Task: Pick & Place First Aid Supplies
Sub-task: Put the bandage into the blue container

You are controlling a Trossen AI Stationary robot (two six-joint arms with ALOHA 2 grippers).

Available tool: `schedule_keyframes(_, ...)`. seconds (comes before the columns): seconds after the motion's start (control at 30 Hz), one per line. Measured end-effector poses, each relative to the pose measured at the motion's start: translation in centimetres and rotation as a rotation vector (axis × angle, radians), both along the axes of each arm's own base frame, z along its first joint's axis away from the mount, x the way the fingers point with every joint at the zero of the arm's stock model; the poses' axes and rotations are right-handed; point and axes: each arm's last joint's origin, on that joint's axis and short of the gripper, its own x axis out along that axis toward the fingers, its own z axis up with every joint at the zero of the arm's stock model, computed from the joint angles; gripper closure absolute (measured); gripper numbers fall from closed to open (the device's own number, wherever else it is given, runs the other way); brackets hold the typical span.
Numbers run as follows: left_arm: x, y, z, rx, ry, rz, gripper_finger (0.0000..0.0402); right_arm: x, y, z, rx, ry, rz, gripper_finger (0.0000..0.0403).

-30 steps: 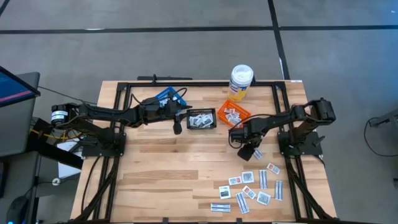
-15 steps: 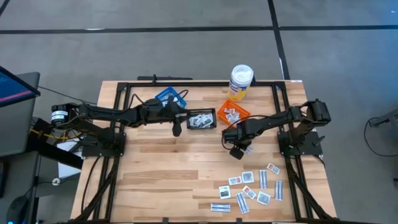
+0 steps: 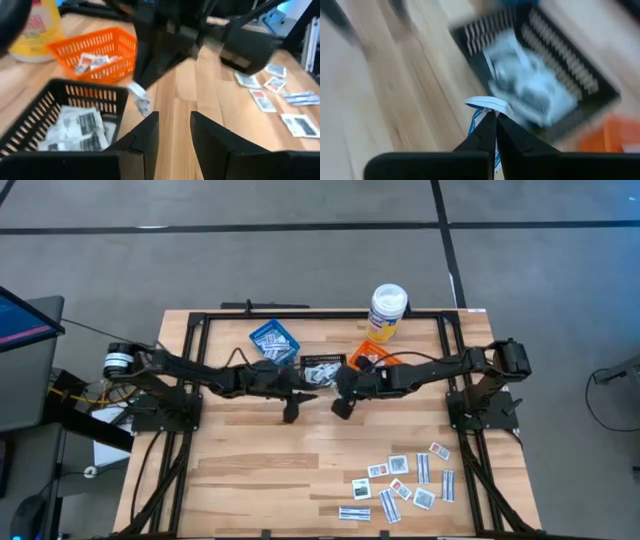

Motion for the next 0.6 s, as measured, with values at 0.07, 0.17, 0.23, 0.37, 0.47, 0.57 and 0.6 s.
schedule_keyframes(0.07, 0.7, 0.0, -0.8, 0.001, -0.002, 0.003, 0.0291, 0.5, -0.2, 0.5, -0.018, -0.064, 0.02, 0.0402)
schedule_keyframes(0.17, 1.3, 0.3, -1.8, 0.009, 0.008, 0.056, 0.0291, 1.0, -0.4, 0.9, -0.037, -0.12, 0.031, 0.0402)
schedule_keyframes(0.23, 1.4, 0.4, -2.1, 0.019, 0.018, 0.104, 0.0291, 1.1, -0.4, 1.0, -0.043, -0.133, 0.036, 0.0402)
schedule_keyframes(0.37, 1.5, 0.5, -2.3, 0.022, 0.021, 0.12, 0.0291, 1.3, -0.4, 1.3, -0.046, -0.164, 0.038, 0.0402)
schedule_keyframes(0.47, 1.5, 0.5, -2.1, 0.022, 0.01, 0.12, 0.0291, 1.5, -0.4, 1.5, -0.047, -0.196, 0.039, 0.0402)
schedule_keyframes(0.57, 1.5, 0.5, -2.0, 0.022, -0.002, 0.122, 0.0291, 1.7, -0.4, 1.8, -0.049, -0.234, 0.039, 0.0402)
schedule_keyframes(0.6, 1.5, 0.5, -2.0, 0.022, -0.004, 0.123, 0.0291, 1.7, -0.4, 1.9, -0.049, -0.243, 0.039, 0.0402)
